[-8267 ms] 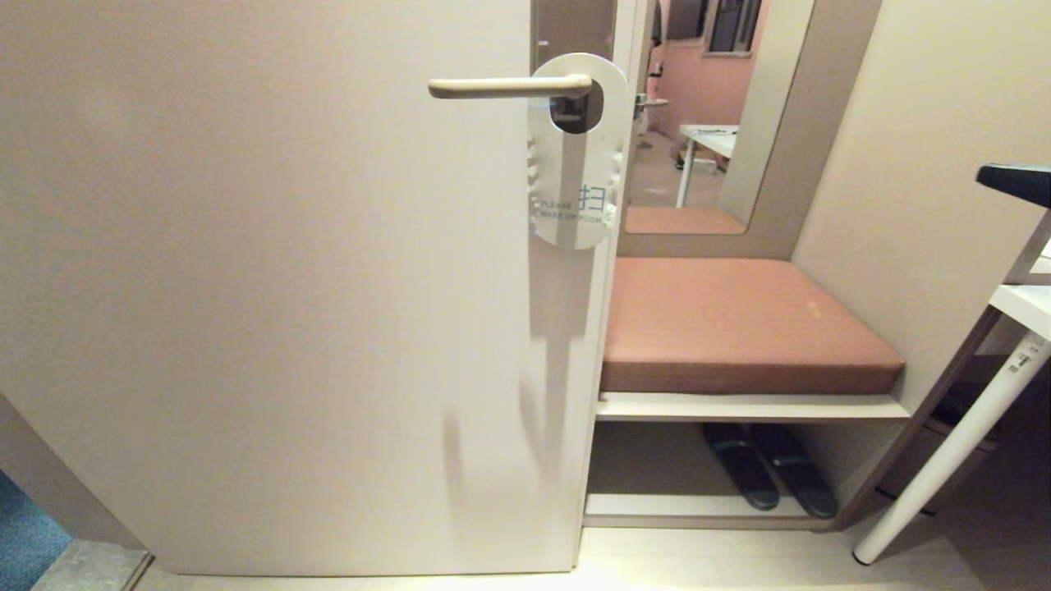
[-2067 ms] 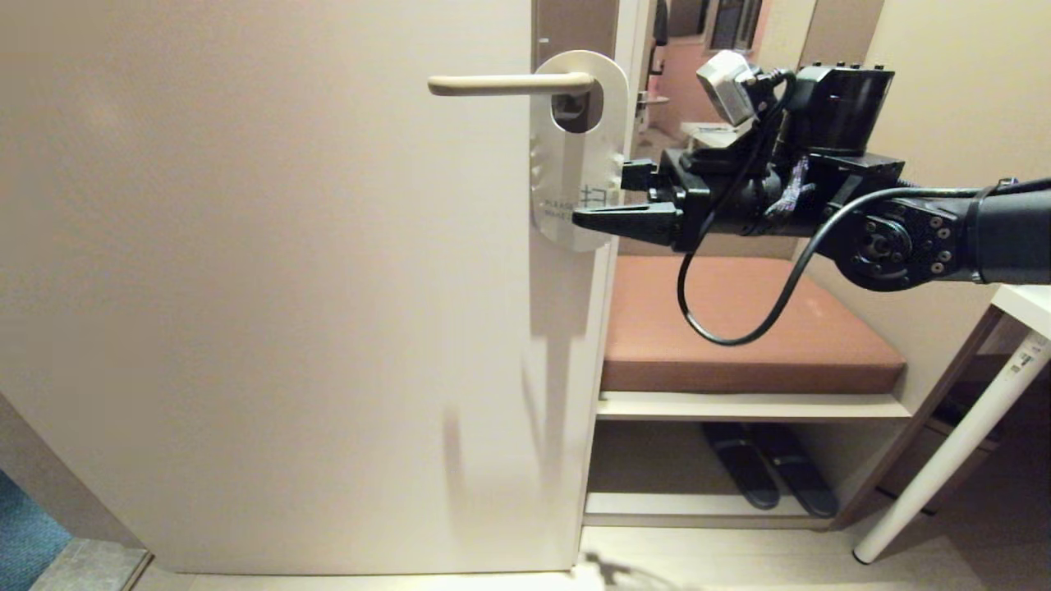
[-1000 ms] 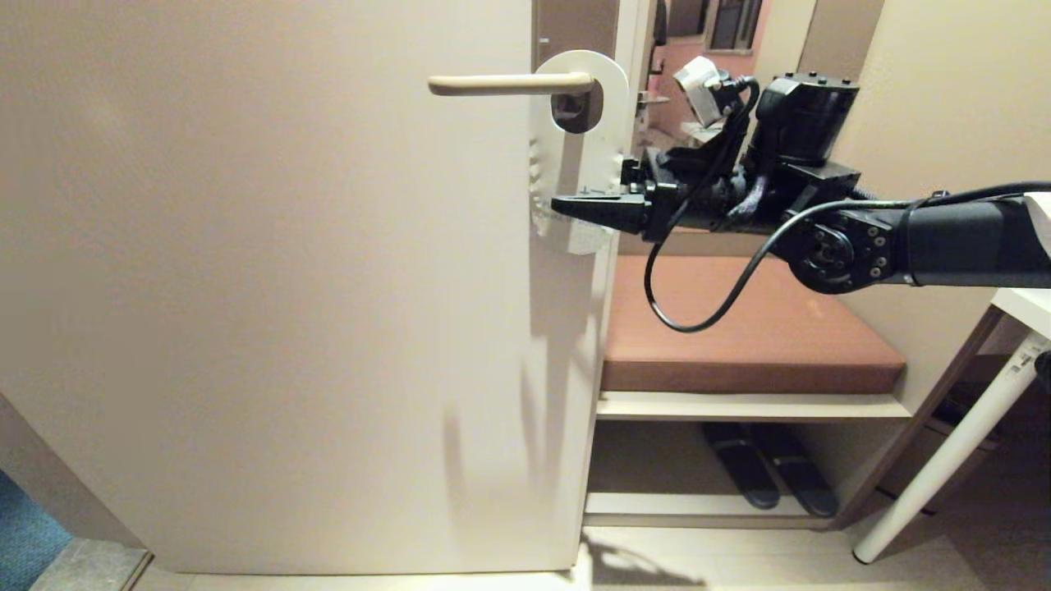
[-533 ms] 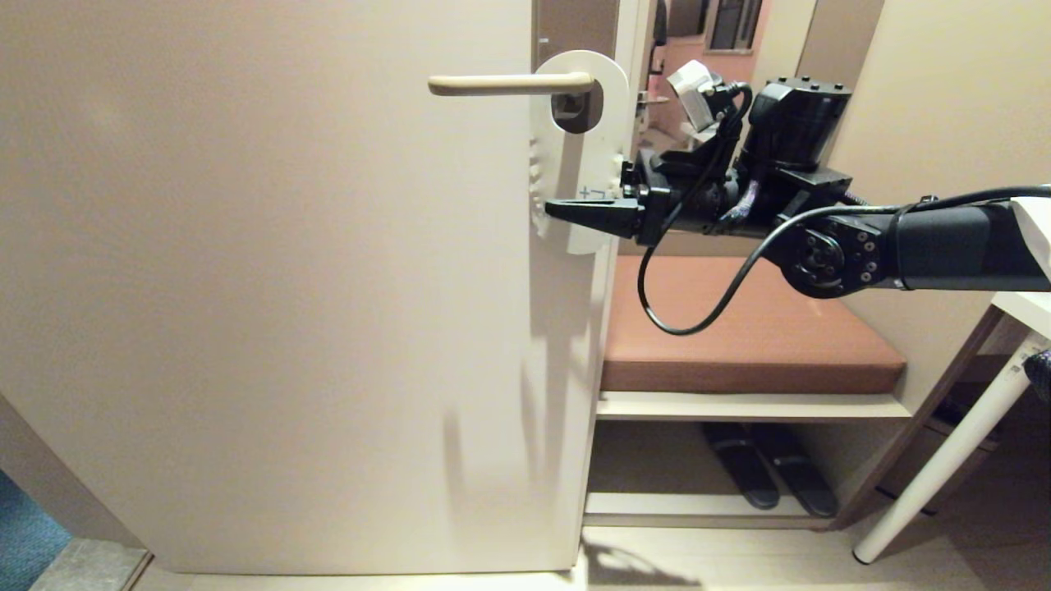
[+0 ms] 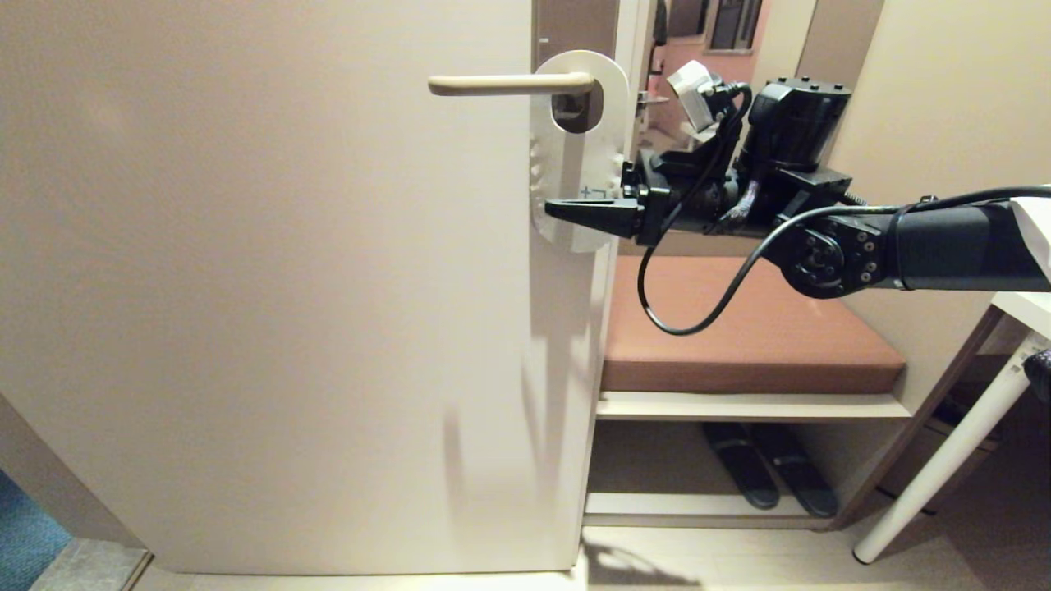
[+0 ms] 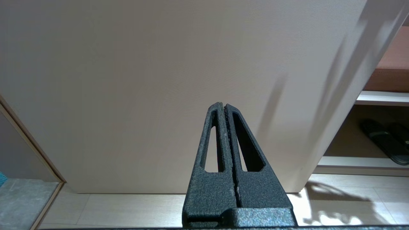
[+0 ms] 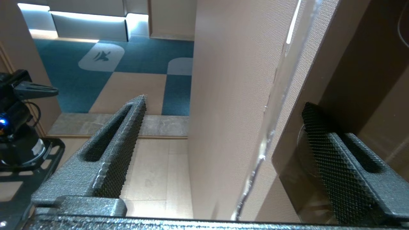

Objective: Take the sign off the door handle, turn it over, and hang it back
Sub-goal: Take down the sign

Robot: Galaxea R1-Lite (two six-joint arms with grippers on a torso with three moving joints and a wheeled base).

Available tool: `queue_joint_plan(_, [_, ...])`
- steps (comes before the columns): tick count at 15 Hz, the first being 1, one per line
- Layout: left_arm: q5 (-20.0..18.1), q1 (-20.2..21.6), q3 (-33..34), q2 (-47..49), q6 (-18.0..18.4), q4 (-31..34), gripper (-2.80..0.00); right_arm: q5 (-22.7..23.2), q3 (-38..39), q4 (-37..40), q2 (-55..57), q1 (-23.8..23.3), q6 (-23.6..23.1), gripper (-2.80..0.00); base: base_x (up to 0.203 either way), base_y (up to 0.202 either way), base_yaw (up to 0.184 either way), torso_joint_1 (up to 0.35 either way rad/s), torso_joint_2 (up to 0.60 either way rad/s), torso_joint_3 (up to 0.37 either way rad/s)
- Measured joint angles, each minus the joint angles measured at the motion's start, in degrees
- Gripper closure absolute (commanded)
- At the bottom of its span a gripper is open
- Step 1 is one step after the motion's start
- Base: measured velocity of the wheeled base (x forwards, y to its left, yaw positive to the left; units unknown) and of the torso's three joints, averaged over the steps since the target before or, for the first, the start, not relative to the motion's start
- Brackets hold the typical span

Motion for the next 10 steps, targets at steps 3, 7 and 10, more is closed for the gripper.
queue_joint_plan(3, [0.0,0.0,0.0,0.0,0.0,0.0,0.00,-1.7,0.1,0.0,0.0,0.0,0.0,0.00,0.000,0.000,0.000,0.000,0.00,0.000])
queue_joint_plan(7, [0.0,0.0,0.0,0.0,0.0,0.0,0.00,-1.9,0.5,0.0,0.1,-0.1,-1.3,0.00,0.000,0.000,0.000,0.000,0.00,0.000])
queue_joint_plan(10, [0.0,0.0,0.0,0.0,0.0,0.0,0.00,-2.0,1.1,-0.1,0.1,-0.1,-3.4,0.00,0.000,0.000,0.000,0.000,0.00,0.000])
